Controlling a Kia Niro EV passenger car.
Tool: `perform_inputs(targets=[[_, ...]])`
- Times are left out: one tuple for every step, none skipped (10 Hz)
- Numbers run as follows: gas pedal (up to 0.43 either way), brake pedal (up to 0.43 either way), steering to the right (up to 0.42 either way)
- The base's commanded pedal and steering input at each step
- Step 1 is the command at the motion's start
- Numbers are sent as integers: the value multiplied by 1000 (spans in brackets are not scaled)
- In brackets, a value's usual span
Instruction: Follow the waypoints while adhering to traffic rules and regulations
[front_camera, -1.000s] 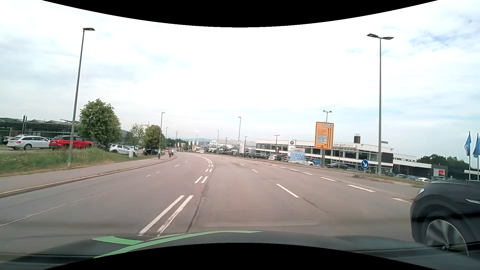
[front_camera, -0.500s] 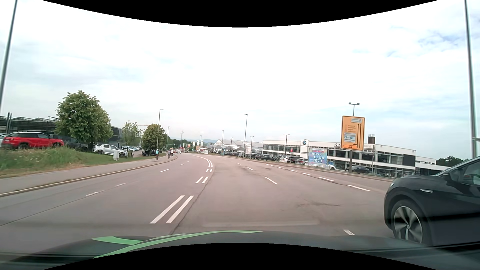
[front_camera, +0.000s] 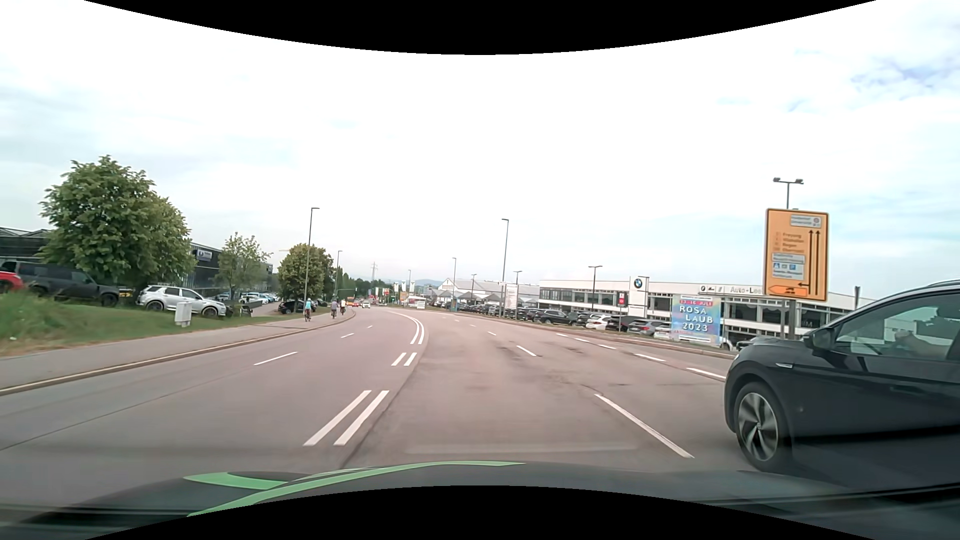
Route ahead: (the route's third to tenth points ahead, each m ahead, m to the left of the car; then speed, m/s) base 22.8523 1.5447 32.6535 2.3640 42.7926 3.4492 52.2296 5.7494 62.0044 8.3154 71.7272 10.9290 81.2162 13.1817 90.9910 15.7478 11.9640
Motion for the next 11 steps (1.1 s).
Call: perform_inputs(targets=[[0, 79, -17], [0, 79, -17], [0, 79, -17], [0, 79, -17], [0, 79, -17], [0, 85, -17], [0, 85, -17], [0, 85, -17], [0, 91, -17], [0, 91, -18], [0, 98, -19]])
